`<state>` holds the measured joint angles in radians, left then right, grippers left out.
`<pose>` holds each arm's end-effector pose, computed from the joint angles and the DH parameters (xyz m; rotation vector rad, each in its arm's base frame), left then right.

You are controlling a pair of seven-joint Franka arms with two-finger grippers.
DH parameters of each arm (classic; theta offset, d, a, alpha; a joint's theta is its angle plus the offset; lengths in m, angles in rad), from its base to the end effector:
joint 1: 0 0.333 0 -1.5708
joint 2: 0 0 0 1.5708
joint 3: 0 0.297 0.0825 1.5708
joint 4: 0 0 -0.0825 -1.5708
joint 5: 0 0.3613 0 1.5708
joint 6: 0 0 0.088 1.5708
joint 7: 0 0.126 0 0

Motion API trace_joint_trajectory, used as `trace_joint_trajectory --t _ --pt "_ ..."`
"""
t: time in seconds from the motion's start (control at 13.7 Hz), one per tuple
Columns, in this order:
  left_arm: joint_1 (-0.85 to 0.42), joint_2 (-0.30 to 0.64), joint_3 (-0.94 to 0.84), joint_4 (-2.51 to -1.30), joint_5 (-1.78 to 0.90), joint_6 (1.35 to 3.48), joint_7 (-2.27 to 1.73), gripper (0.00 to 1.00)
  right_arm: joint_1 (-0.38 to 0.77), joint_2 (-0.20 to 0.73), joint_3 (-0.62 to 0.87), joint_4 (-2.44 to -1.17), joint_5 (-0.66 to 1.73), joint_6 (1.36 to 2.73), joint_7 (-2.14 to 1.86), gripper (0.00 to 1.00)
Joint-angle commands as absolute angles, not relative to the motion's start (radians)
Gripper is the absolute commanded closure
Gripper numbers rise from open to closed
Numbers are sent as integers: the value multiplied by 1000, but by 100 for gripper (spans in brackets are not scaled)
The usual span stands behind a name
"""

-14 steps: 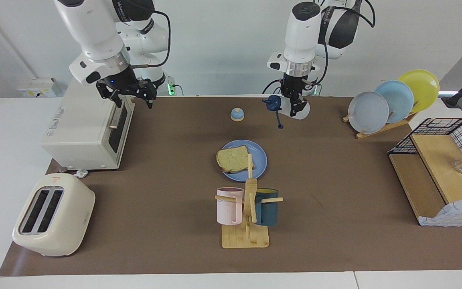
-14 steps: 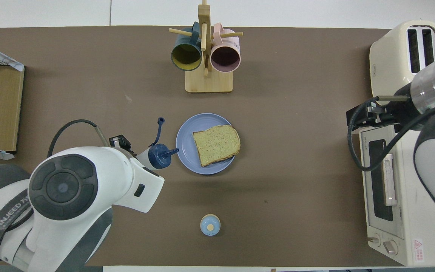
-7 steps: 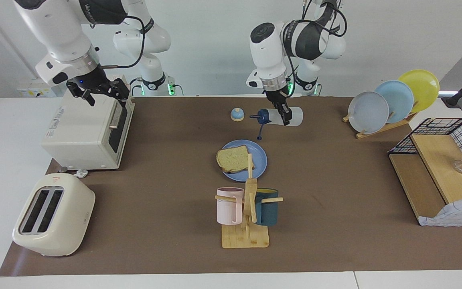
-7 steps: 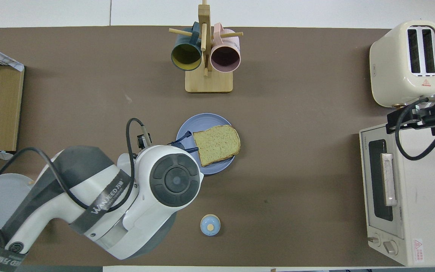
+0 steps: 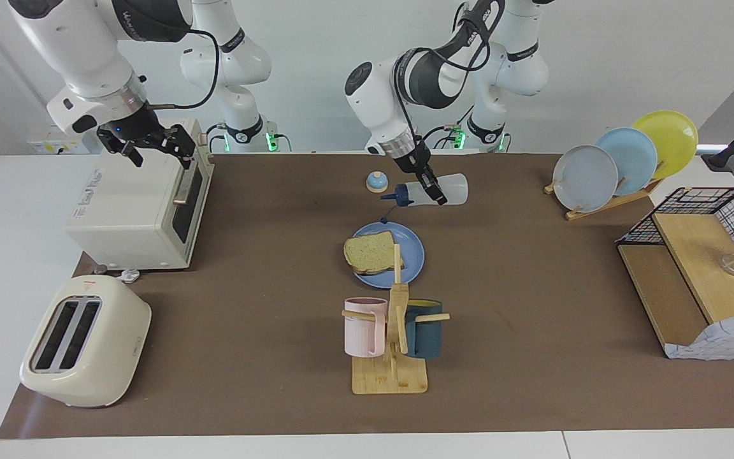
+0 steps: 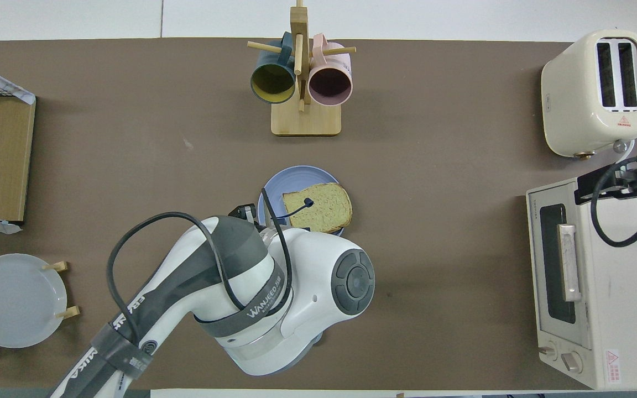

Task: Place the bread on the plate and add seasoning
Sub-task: 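Carry the open bottle over the toast with the left gripper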

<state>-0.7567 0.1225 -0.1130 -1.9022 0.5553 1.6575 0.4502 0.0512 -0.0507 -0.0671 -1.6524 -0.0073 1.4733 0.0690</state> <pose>0.3863 -0.3591 0.3997 -1.8775 1.7068 0.3133 0.5021 -0.0097 0.5688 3.1250 -0.1326 -0.2010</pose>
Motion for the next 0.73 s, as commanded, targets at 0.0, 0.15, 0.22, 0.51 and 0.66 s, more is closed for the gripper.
trace_joint_trajectory --t 0.0,0.15,0.22,0.51,0.66 --pt "-813 187 -104 -1864 621 1606 419 100 12 -61 -43 -1680 -28 1505 55 0" --pt "-848 251 -104 -1812 681 1557 402 100 11 -51 -49 -1677 -28 1500 54 0" --pt "-865 274 -104 -1792 707 1542 402 100 11 -49 -45 -1675 -29 1506 54 0" --pt "-890 301 -106 -1789 822 1511 402 100 -12 -20 -61 -1638 -31 1494 32 0" --pt "-916 336 -104 -1789 865 1494 402 100 -14 -21 -61 -1641 -31 1499 34 0"
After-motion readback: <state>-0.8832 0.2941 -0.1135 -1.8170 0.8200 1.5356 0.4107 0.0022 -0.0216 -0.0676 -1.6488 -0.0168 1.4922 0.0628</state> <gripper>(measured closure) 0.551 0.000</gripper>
